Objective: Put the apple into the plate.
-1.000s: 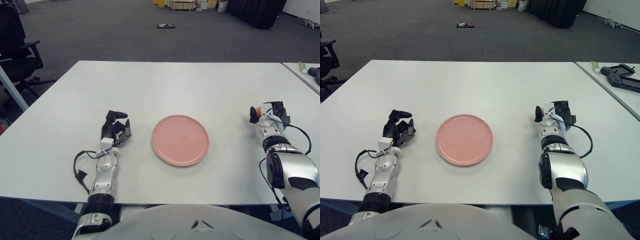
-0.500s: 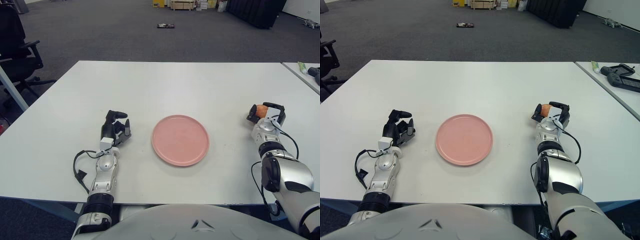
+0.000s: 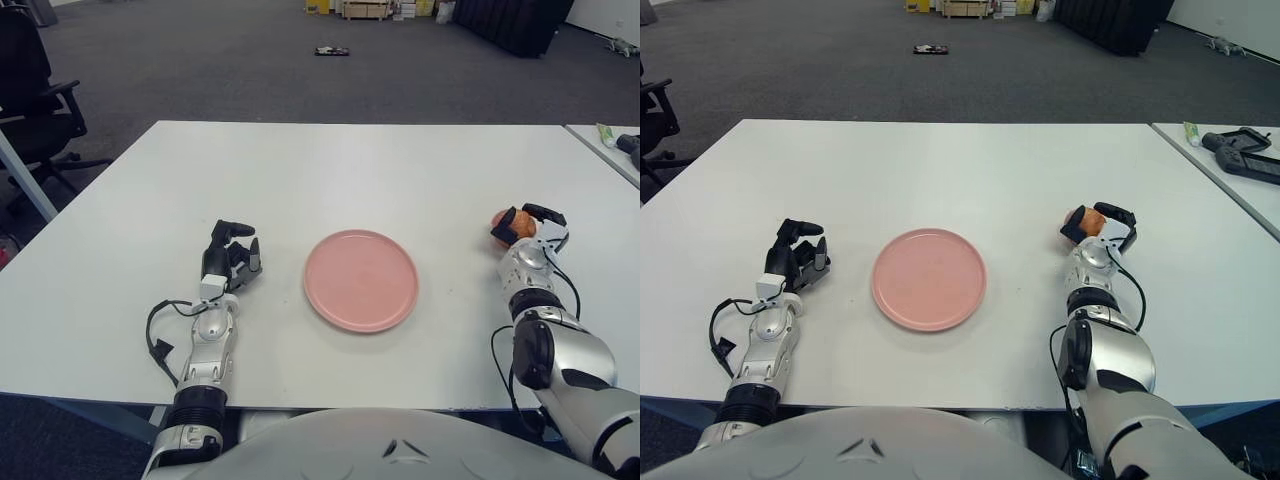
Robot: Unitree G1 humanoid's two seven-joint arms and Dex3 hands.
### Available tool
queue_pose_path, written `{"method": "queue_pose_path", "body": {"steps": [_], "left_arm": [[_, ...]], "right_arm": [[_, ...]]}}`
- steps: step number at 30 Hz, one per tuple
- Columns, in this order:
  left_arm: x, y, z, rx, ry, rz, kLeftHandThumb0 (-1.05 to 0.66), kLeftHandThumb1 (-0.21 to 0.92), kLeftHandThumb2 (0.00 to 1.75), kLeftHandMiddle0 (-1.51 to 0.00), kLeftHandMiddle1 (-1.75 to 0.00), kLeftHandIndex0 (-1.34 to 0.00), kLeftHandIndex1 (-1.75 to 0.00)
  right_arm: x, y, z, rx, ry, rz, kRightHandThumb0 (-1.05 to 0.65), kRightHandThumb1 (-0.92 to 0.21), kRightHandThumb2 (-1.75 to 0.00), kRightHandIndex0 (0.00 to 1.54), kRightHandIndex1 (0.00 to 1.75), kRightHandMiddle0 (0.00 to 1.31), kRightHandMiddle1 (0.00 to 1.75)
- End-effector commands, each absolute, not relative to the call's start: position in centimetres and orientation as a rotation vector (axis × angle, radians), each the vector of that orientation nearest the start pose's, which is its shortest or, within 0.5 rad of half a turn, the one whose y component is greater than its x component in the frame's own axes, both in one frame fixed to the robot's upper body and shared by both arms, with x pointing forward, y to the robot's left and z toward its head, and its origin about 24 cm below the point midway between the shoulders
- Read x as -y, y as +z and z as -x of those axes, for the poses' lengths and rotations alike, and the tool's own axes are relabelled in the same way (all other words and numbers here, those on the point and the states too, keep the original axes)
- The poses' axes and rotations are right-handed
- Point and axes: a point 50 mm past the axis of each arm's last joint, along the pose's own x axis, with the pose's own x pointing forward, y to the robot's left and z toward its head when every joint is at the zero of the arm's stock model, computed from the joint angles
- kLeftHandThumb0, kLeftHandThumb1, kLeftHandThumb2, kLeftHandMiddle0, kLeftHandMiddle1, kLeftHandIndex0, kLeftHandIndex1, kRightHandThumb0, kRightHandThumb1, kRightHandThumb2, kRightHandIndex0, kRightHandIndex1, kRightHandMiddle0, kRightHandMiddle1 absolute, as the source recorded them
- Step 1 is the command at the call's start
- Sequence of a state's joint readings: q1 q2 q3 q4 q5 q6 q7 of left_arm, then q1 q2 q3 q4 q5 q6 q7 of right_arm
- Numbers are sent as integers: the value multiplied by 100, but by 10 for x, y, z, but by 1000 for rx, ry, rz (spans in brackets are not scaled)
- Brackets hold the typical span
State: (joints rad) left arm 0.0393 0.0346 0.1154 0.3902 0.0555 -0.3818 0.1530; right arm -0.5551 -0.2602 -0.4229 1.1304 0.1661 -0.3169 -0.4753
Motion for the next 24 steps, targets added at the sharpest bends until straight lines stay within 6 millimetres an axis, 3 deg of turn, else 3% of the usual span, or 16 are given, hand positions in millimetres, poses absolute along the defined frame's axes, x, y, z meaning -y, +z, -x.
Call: {"method": "queue_pose_path", "body": {"steps": [1, 24], "left_arm": [[-196, -28, -220, -102, 262, -97, -39, 63, 93, -81, -175, -38, -175], [-197, -29, -220, -110, 265, -100, -39, 64, 92, -80, -175, -37, -175]], "right_arm": [[288, 1, -299, -173, -884, -160, 0, 0, -164, 90, 161, 62, 175], [278, 22, -297, 1, -846, -264, 0, -2, -161, 89, 160, 60, 175]]}}
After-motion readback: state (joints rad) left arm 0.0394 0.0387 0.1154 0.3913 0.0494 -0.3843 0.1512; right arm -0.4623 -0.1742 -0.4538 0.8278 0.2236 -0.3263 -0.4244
